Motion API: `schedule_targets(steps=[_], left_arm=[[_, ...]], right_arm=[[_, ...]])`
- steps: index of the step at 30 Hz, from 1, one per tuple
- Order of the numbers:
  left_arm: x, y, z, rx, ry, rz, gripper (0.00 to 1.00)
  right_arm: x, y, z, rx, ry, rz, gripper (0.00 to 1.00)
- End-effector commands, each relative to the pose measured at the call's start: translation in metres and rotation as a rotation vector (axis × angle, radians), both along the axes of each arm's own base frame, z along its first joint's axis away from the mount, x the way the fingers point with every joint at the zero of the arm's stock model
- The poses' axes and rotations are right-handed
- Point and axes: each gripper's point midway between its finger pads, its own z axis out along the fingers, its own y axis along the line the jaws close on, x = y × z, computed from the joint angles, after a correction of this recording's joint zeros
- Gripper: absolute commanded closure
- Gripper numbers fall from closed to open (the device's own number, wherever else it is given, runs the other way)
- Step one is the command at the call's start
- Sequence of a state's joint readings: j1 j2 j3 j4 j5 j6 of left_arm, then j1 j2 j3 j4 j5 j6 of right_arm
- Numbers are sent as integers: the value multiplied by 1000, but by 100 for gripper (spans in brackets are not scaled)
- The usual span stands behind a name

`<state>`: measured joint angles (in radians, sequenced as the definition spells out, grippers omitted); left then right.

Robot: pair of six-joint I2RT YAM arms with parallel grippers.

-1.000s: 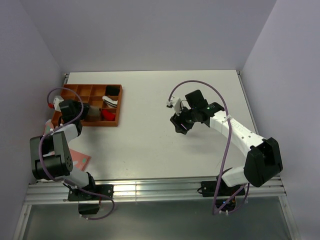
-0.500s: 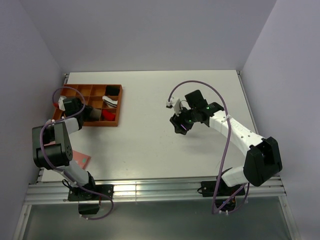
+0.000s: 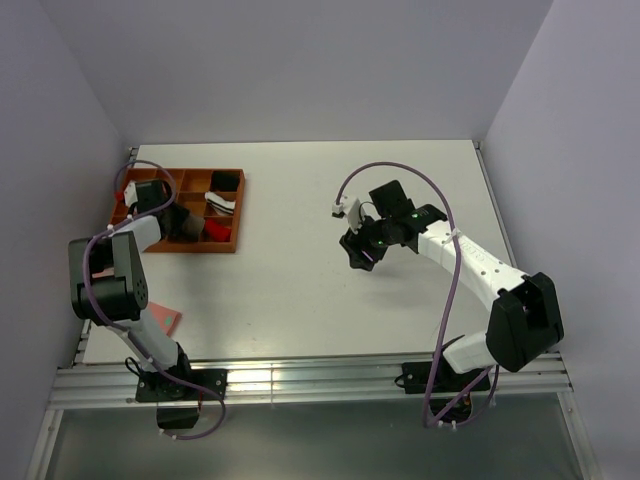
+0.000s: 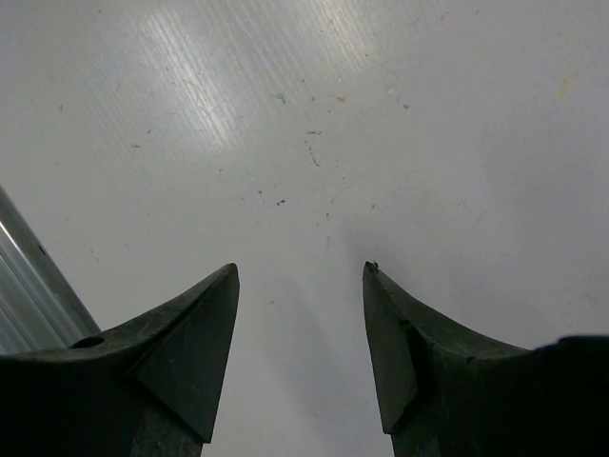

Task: Roll the socks
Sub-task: Place the sock in the storage box.

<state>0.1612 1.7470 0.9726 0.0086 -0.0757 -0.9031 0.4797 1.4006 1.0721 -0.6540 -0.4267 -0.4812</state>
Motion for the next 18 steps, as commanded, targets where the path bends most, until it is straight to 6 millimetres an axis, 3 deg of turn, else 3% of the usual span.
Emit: schedule_targets(steps=[1, 7, 18], left_arm=[[-45, 12, -54, 57, 263, 30, 100], [-61, 10, -73, 50, 409, 49, 100], [-86, 5, -84, 62, 580, 147, 100]], right_arm=[[0, 0, 2, 2, 7, 11, 38], [-1, -1, -2, -14, 24, 9, 38], [-6, -2, -2, -17, 49, 17, 39]])
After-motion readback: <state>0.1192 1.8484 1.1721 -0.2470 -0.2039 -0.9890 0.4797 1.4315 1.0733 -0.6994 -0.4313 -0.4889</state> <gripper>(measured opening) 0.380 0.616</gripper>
